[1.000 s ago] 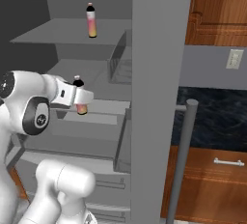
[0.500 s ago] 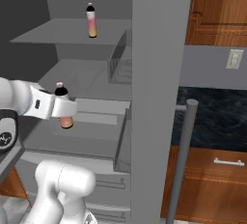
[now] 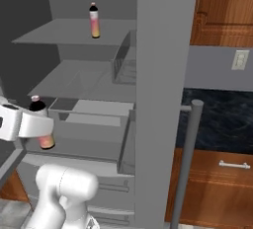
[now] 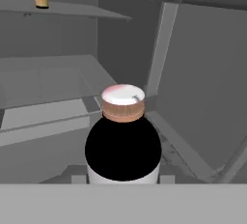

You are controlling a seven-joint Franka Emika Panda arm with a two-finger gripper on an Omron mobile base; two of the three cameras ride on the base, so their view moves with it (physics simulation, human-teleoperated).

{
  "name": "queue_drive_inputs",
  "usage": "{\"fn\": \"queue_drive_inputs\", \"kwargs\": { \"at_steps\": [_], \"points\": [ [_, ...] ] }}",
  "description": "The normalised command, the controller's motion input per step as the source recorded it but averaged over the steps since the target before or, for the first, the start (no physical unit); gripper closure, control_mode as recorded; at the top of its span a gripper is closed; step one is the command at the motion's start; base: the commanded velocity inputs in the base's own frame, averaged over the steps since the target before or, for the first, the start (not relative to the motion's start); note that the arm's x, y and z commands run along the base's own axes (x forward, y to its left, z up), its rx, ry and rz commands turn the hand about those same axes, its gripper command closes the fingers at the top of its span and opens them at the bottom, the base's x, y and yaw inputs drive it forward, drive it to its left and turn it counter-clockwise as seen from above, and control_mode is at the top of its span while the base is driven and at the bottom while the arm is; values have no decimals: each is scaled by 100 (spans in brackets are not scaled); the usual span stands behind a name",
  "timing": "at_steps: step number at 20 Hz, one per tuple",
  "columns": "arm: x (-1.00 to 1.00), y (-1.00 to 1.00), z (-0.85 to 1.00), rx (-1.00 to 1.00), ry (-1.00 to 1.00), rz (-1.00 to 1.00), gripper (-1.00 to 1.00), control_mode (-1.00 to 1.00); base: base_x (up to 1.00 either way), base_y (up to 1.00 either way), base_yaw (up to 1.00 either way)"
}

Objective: Open the fridge, grab two sodas, and place both sodas inside the bowl with ice on the dining counter.

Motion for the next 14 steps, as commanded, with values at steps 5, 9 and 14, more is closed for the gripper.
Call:
{"fn": "queue_drive_inputs", "kwargs": {
  "at_steps": [5,9,14],
  "points": [
    [0,0,0,0,0,0,100,100,-94,31,0],
    [0,0,0,0,0,0,100,100,-100,26,0],
    [0,0,0,0,0,0,100,100,-100,35,0]
  ]
}}
